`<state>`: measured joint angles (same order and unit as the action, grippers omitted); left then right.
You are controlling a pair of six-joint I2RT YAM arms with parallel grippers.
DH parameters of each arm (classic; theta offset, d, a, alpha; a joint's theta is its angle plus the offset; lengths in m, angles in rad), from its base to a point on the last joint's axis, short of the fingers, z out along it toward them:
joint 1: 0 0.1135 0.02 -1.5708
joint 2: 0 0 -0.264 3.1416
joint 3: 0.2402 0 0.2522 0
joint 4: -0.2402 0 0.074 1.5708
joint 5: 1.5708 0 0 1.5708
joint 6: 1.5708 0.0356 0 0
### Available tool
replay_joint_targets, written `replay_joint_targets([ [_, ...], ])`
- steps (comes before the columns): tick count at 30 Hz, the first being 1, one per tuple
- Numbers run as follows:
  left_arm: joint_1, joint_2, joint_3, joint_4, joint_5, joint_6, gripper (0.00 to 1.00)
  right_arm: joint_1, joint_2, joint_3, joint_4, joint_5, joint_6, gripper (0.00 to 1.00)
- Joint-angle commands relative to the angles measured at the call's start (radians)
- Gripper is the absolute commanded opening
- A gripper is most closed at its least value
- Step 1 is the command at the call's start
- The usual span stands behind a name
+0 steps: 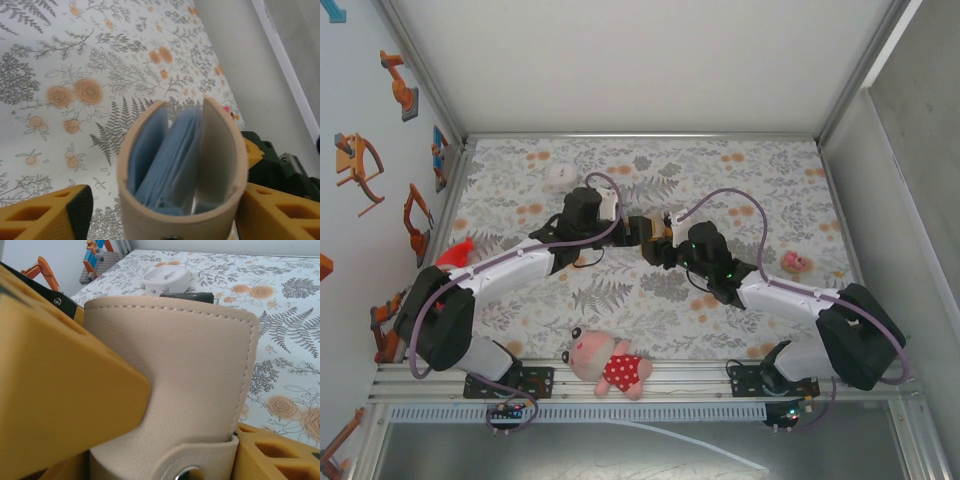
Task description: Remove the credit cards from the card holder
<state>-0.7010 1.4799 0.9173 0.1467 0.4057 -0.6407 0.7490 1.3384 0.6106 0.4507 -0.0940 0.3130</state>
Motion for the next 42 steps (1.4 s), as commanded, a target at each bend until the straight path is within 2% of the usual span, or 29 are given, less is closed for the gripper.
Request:
replay_joint_targets([
  [1,-0.003,0.008,0.025,0.029,0.022,0.009,0.57,0.005,-0.047,0.018,0.057,-0.006,-0.015,0.59],
  [4,-0.005,0.007,0.025,0.044,0.028,0.016,0.41,0.006,-0.055,0.02,0.047,-0.013,-0.011,0.6],
  [8,-0.001,-0.008,0.031,0.038,0.028,0.049,0.15,0.006,-0.075,0.026,0.01,-0.022,-0.007,0.69],
  [12,0.008,-0.05,0.038,-0.019,0.018,0.132,0.02,0.006,-0.131,0.026,-0.06,-0.04,-0.012,0.8],
  [17,0.038,-0.123,0.047,-0.129,0.034,0.285,0.0,-0.017,-0.251,0.047,-0.213,-0.105,-0.016,0.87],
  [22,0.074,-0.203,0.025,-0.15,0.158,0.376,0.0,-0.08,-0.337,0.075,-0.306,-0.284,0.024,0.89],
  [28,0.085,-0.258,0.011,-0.156,0.317,0.437,0.0,-0.195,-0.324,0.08,-0.181,-0.56,0.16,0.88],
  [32,0.085,-0.282,0.004,-0.156,0.399,0.46,0.0,-0.24,-0.259,0.095,-0.022,-0.713,0.265,0.81],
  [35,0.083,-0.291,0.0,-0.154,0.411,0.466,0.0,-0.241,-0.202,0.124,0.045,-0.796,0.295,0.76],
  [39,0.081,-0.285,-0.006,-0.128,0.447,0.46,0.0,-0.241,-0.137,0.155,0.069,-0.827,0.301,0.65],
  [42,0.08,-0.278,-0.004,-0.118,0.455,0.454,0.02,-0.241,-0.111,0.165,0.096,-0.843,0.312,0.52],
])
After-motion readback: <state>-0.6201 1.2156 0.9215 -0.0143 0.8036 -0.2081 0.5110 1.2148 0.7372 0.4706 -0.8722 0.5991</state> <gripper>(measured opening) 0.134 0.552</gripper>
